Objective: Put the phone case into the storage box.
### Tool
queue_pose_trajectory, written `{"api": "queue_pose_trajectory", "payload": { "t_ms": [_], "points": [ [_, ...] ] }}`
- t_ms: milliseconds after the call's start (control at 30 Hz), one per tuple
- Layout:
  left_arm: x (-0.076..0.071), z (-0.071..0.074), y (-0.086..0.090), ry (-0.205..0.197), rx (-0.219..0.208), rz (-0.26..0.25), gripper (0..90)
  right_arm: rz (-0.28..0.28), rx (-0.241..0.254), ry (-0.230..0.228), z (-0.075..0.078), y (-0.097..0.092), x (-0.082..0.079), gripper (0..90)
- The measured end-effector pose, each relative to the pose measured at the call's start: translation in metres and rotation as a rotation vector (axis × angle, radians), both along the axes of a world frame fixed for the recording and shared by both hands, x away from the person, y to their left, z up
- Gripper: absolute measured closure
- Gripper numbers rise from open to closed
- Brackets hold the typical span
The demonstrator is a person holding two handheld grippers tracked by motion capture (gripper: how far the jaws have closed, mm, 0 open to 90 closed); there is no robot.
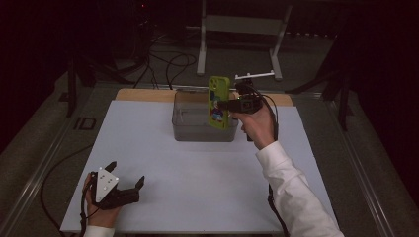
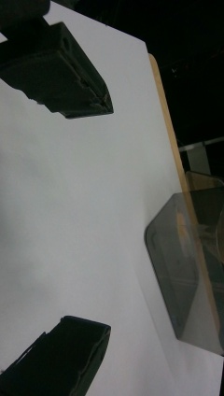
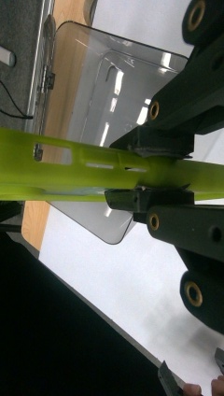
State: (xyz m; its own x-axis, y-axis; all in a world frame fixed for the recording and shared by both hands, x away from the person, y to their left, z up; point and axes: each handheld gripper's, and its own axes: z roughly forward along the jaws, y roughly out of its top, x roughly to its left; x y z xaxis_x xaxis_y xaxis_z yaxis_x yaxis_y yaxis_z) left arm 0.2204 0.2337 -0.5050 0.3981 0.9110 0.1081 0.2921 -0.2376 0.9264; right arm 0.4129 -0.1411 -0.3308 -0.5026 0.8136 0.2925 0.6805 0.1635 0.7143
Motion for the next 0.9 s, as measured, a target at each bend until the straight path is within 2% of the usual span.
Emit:
{"api": "queue_pose_trajectory", "payload": {
  "t_ms": [900],
  "points": [
    [0.0,0.0,0.0,-0.002,0.0,0.001,0.0,-0.053,-0.069,0.055,0.001,0.005,0.023,77.8]
  ]
}}
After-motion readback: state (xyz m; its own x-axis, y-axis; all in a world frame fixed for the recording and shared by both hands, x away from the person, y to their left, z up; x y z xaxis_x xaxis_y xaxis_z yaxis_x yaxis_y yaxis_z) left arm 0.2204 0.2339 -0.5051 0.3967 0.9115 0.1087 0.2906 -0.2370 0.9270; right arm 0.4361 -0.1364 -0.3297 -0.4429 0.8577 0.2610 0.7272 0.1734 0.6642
